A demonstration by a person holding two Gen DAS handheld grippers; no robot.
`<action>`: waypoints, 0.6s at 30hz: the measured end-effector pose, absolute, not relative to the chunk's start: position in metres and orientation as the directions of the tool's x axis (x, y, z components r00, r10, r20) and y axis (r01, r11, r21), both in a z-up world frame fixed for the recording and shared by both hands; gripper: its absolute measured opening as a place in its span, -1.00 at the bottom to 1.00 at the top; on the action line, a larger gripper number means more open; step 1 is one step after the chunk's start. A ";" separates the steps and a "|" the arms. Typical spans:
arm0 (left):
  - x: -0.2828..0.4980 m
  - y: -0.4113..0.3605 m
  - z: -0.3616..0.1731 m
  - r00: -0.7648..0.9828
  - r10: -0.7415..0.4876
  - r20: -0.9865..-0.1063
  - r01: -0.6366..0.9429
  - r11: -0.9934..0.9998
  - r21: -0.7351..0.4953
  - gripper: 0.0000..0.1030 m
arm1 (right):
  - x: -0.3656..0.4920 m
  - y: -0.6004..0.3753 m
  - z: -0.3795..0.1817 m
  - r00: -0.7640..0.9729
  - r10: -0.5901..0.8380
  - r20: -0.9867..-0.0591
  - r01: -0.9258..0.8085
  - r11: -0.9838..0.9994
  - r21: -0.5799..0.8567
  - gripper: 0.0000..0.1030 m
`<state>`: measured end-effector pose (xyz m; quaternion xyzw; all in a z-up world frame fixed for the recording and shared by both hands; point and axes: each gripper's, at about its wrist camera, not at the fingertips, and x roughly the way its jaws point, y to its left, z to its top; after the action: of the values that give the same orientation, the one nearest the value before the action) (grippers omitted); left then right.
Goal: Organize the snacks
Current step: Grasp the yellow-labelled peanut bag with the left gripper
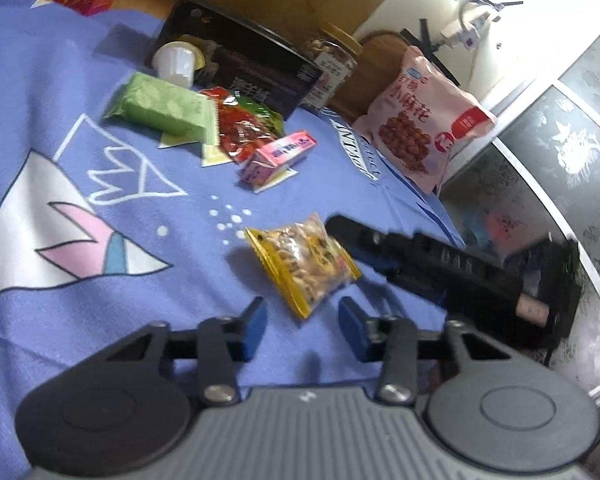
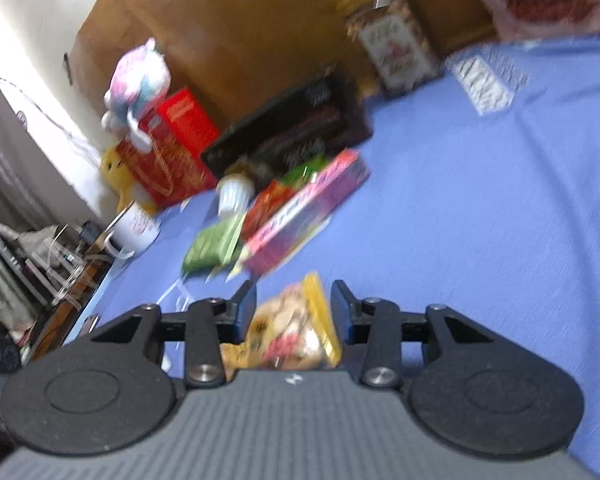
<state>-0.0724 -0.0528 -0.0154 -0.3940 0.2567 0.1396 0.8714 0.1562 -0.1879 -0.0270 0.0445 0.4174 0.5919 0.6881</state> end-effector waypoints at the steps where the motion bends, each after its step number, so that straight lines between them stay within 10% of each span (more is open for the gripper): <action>1: -0.074 -0.049 -0.017 0.828 0.042 -0.560 -0.453 0.640 -0.621 -0.51 | 0.153 -0.190 -0.028 -0.053 0.854 -0.517 -0.784 0.285 0.551 -0.35; 8: -0.090 -0.035 -0.019 0.827 0.075 -0.558 -0.482 0.607 -0.632 -0.56 | 0.136 -0.211 -0.030 -0.123 0.854 -0.506 -0.752 0.253 0.609 -0.44; 18: -0.118 -0.024 -0.011 0.847 0.078 -0.526 -0.451 0.628 -0.634 -0.12 | 0.119 -0.233 -0.019 -0.177 0.876 -0.449 -0.743 0.180 0.645 -0.14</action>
<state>-0.1177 -0.0242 -0.0107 -0.4038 0.2312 0.1515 0.8721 0.1187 -0.2329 -0.0186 0.0774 0.4299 0.6355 0.6367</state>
